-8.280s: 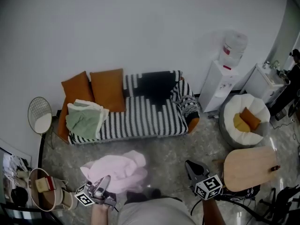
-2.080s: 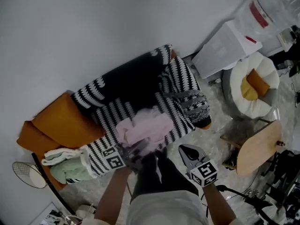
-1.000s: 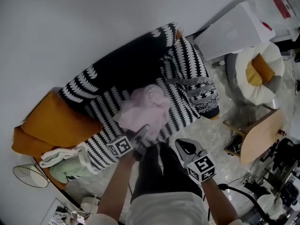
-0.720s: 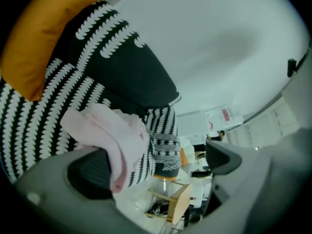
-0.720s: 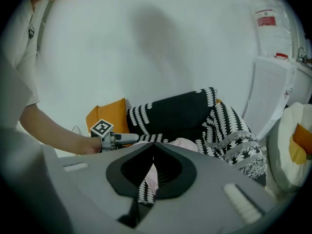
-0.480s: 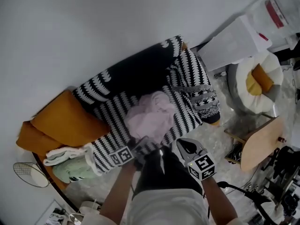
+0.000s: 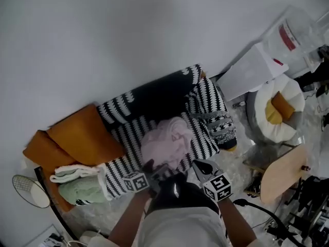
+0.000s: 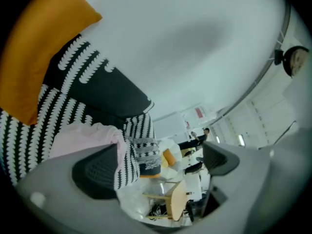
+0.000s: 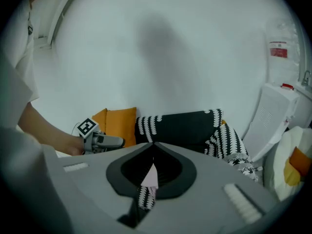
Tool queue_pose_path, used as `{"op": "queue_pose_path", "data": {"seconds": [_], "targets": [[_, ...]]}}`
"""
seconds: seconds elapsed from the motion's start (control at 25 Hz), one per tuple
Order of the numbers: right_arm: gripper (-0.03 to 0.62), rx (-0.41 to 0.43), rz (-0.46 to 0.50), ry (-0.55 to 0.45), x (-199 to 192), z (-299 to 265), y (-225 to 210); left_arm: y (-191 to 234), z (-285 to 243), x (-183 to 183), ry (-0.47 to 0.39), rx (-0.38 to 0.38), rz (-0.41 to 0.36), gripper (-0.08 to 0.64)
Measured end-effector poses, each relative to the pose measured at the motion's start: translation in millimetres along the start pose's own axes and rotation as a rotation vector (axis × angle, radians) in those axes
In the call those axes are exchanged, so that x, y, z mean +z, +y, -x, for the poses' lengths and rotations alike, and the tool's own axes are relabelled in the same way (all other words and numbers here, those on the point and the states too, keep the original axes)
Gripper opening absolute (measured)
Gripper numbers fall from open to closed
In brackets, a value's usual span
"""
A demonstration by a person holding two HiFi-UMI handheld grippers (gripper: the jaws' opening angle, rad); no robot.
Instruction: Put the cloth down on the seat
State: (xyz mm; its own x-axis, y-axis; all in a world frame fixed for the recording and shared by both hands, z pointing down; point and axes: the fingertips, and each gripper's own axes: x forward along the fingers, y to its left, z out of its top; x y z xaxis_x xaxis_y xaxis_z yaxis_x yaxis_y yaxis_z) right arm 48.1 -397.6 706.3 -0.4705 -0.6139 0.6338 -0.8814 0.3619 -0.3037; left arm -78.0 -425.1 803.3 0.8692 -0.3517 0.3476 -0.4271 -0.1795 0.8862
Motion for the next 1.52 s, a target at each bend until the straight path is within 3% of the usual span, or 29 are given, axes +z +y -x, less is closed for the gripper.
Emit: {"op": "queue_pose_path", "data": {"seconds": [0.32,0.76,1.16,1.52], "targets": [[0.003,0.033,0.054,-0.028,7,44,28,-91,37,-6,-0.059,-0.109,-0.15,0.445],[0.003,0.115,0.12,-0.086,-21,132,57,-172,91,-59,-0.251,-0.129,-0.189,0.315],[0.003,0.165,0.135,-0.141,-76,226,66,-230,125,-158,-0.357,-0.117,-0.223,0.174],[0.003,0.26,0.17,-0.134,-137,278,91,-260,162,-242,-0.479,-0.084,-0.239,0.109]]}}
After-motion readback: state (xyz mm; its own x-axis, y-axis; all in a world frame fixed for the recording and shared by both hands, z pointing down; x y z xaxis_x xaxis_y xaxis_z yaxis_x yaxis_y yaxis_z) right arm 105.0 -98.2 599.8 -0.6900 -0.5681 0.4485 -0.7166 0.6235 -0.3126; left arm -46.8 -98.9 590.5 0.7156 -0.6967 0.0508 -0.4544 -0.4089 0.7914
